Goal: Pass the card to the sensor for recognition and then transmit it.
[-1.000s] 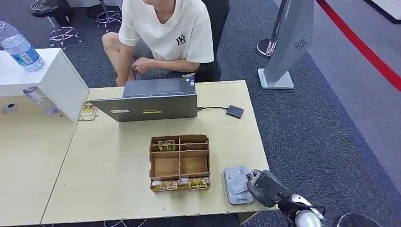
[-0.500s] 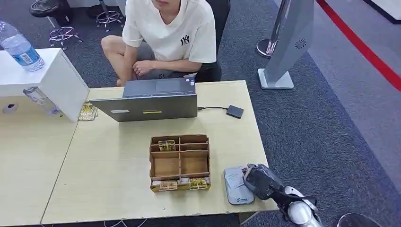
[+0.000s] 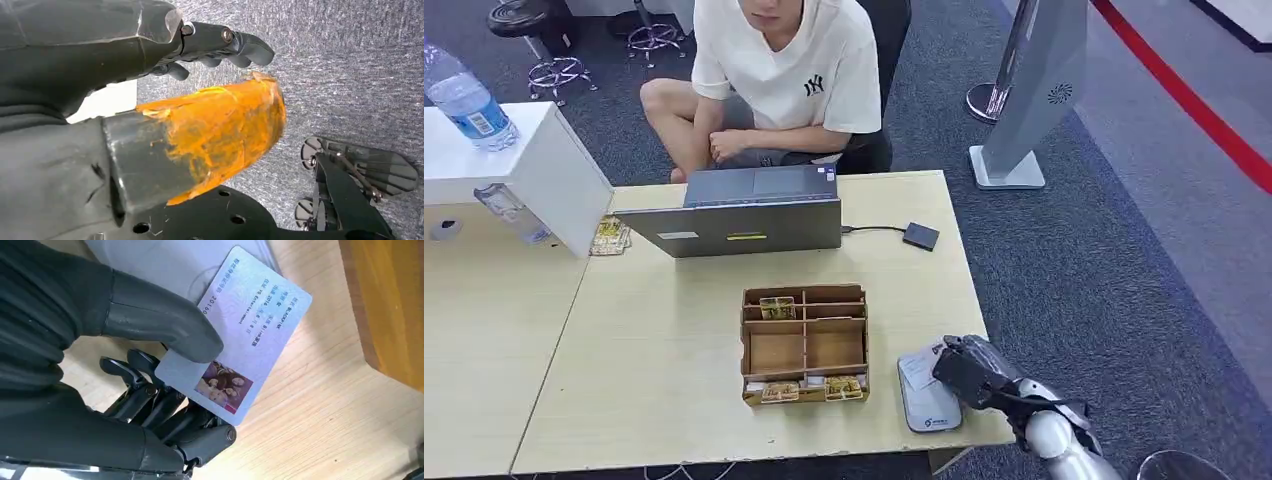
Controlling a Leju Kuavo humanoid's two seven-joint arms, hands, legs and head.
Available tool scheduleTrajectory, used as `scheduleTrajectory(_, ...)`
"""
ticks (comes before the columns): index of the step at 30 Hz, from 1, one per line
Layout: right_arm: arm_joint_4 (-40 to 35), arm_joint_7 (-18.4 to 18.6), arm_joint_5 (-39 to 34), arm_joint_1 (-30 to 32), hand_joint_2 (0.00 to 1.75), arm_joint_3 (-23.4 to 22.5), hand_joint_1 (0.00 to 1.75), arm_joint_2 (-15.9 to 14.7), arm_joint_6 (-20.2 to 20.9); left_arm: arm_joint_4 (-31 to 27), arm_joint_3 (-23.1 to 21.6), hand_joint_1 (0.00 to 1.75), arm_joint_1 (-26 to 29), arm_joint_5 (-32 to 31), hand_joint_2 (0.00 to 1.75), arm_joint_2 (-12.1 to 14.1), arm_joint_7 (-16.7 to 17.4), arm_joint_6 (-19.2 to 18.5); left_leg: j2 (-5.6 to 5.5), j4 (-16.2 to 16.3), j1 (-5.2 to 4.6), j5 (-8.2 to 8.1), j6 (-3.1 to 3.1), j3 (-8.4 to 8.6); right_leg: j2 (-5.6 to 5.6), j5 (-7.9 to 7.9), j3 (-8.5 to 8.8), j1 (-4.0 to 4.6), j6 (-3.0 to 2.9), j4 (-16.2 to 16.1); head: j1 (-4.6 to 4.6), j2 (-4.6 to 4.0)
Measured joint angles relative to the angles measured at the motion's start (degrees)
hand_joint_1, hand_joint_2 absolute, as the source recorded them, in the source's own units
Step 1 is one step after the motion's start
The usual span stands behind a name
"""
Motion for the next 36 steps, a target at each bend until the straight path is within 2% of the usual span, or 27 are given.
scheduleTrajectory(11, 1.66, -0.59, 0.76, -2.01, 1.75, 1.86, 1.75, -1.77, 1.92, 0.0, 0.02, 0.0, 0.05, 0.7, 0.0, 0.0, -0.02, 0.11, 0.0, 0.0, 0.0, 0.0, 0.0, 0.15, 0.0, 0.01, 0.15, 0.0, 0.01, -0.01, 0.0, 0.0)
scheduleTrajectory(15, 1.77, -0.96, 1.05, -2.16, 1.75, 2.05, 1.75, -1.75, 0.0, 0.0, 0.09, 0.0, 0.07, 0.85, 0.0, -0.11, -0.02, 0.26, 0.0, 0.0, 0.0, 0.0, 0.0, 0.17, 0.0, 0.01, 0.19, 0.0, 0.01, -0.01, 0.0, 0.0)
scheduleTrajectory(26, 1.81, -1.0, 1.31, -2.22, 1.75, 2.36, 1.75, -1.7, -1.22, 0.0, 0.59, 0.0, 0.1, 0.94, 0.0, -0.44, -0.18, 0.52, -0.01, 0.0, 0.0, 0.0, 0.0, 0.18, 0.0, 0.01, 0.2, 0.0, 0.01, -0.01, 0.0, 0.0)
scheduleTrajectory(28, 1.58, -0.94, 2.85, -2.01, 1.75, 2.34, 1.75, -1.25, -4.83, 0.0, 0.83, 0.0, 0.11, 1.31, 0.0, -0.53, -0.33, 0.63, -0.02, 0.0, 0.0, 0.0, 0.0, 0.16, -0.02, 0.01, 0.2, 0.0, 0.01, 0.0, -0.02, 0.0)
scheduleTrajectory(31, -0.77, 0.07, 7.77, -1.17, 1.75, 1.22, 1.75, 1.01, -14.46, 0.0, 0.92, 0.0, 0.15, 1.73, 0.0, -0.83, -0.33, 0.9, -0.01, 0.0, 0.0, 0.01, 0.0, 0.15, 0.0, 0.01, 0.15, 0.0, 0.0, 0.01, -0.02, 0.0)
scheduleTrajectory(33, -3.34, 0.87, 13.8, -0.29, 1.75, 0.33, 1.75, 2.82, -22.45, 0.0, 0.94, 0.0, 0.1, 1.7, 0.0, -1.12, -0.31, 1.03, -0.02, 0.0, 0.0, 0.01, 0.0, 0.14, -0.01, 0.02, 0.14, 0.01, -0.02, 0.01, -0.02, 0.0)
scheduleTrajectory(36, -8.07, 1.4, 22.06, 1.52, 1.75, -0.94, 1.75, 5.1, -31.55, 0.0, 0.94, 0.0, 0.19, 1.44, 0.0, -1.46, 0.07, 1.27, -0.04, 0.0, 0.01, 0.01, -0.01, 0.09, -0.02, 0.02, 0.08, 0.01, -0.02, 0.01, -0.02, 0.0)
